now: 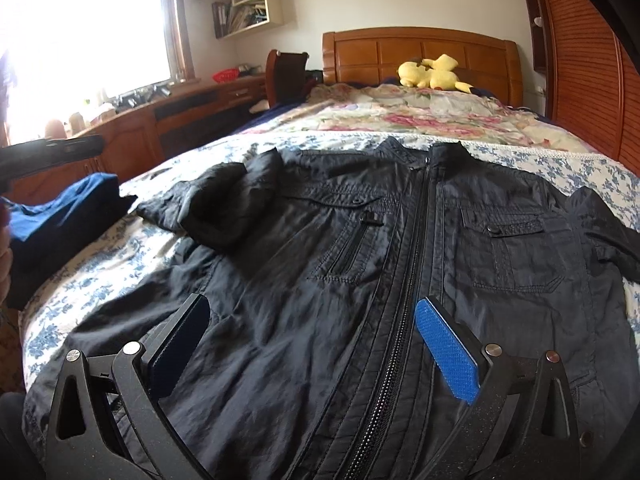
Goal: Fold large clothes
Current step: 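Fold the held sleeve across the jacket body with the left tool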
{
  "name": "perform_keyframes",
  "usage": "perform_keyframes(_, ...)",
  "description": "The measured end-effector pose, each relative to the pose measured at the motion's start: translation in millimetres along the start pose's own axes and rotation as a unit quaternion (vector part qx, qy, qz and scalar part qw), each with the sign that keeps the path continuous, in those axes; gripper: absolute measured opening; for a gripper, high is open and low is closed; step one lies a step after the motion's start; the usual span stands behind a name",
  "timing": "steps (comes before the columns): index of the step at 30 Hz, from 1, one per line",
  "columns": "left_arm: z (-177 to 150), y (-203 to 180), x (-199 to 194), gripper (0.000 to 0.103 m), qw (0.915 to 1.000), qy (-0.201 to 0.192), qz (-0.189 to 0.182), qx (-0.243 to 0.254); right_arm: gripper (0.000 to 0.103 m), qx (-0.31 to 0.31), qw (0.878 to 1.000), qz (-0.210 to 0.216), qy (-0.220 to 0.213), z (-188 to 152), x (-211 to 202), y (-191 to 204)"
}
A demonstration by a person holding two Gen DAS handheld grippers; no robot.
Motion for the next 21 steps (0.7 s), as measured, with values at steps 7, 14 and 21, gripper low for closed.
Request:
perform_keyframes(7, -14.1, 36.0, -38.1, 0.031, 0.9989, -0.035, 0.025, -0.015, 0.103, -0.024, 1.0, 0.0, 0.017, 21.7, 0.0, 18.2)
perform_keyframes(14, -11.0, 74.0, -66.9, 0.041, 0.9958, -0.075, 0.041, -0.031, 0.103, -0.049, 0.998, 0.024, 0.023, 61.3, 26.3, 55.6)
perform_keyframes(21, -14.6, 103.4, -74.8, 0.057, 0.9944, -0.079, 0.048, -0.052, 0.103, -0.07, 0.994, 0.061, 0.059, 69.2, 87.1, 100.9)
Point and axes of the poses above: each gripper's, at about its wrist camera, not at the fingertips, and x roughly the way its jaws point, y to its left, z to its top, the point moved 7 cm from there along x, roughly the way its jaws point, and after that the axes turned 13 degrees about -y, right-handed, at the moved point
